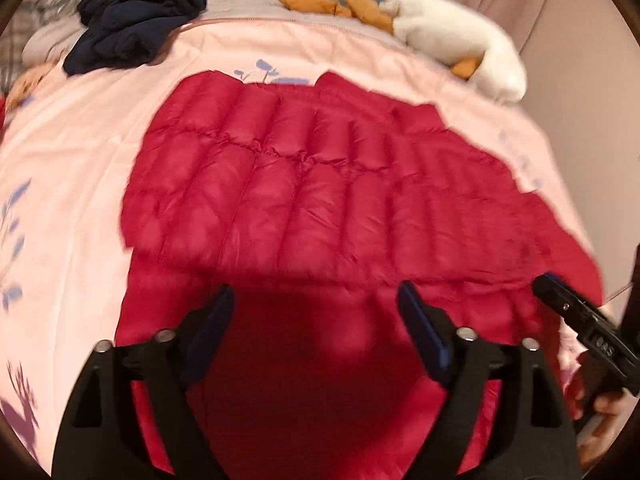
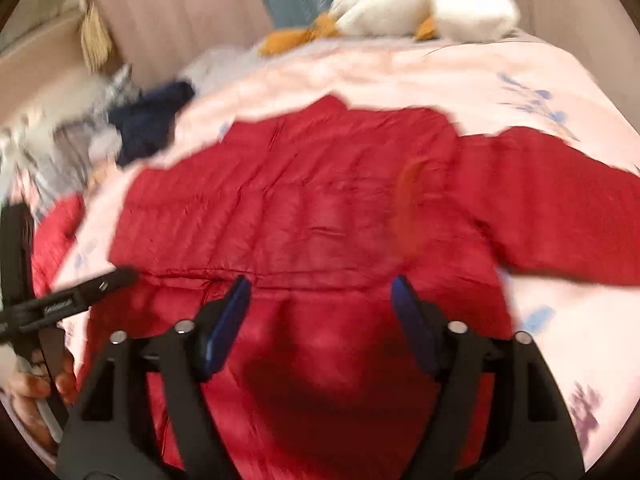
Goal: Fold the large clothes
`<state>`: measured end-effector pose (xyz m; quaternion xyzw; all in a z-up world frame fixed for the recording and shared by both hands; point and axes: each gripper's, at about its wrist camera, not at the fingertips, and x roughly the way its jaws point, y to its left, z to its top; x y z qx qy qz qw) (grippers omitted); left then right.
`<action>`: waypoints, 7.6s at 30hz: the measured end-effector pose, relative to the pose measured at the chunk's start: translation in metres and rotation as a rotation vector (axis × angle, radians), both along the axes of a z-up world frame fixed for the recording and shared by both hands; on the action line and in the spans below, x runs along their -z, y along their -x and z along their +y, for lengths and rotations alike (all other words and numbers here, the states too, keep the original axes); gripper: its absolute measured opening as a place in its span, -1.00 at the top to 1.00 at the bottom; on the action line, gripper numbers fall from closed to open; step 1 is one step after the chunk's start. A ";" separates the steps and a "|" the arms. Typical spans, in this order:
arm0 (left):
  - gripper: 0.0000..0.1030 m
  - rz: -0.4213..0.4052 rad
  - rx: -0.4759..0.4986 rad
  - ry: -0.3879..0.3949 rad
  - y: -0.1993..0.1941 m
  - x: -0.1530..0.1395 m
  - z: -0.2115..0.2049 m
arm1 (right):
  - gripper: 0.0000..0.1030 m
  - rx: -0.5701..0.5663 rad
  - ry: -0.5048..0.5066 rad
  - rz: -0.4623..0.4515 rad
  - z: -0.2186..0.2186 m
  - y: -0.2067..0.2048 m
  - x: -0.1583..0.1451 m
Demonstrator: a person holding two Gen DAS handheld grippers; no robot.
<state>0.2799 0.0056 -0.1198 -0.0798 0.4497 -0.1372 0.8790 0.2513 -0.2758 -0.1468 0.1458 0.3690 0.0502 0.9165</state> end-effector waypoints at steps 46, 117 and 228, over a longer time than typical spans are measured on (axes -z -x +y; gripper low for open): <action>-0.97 -0.013 -0.060 0.280 0.137 -0.032 0.009 | 0.88 0.837 -0.494 -0.152 -0.348 0.135 0.041; 0.77 0.072 -0.075 0.508 0.001 -0.029 -0.072 | -0.31 0.038 -0.230 -0.260 -0.080 0.166 0.010; 0.17 -0.054 0.059 -0.207 -0.070 0.023 -0.074 | -0.24 0.079 0.202 0.153 -0.034 -0.133 0.020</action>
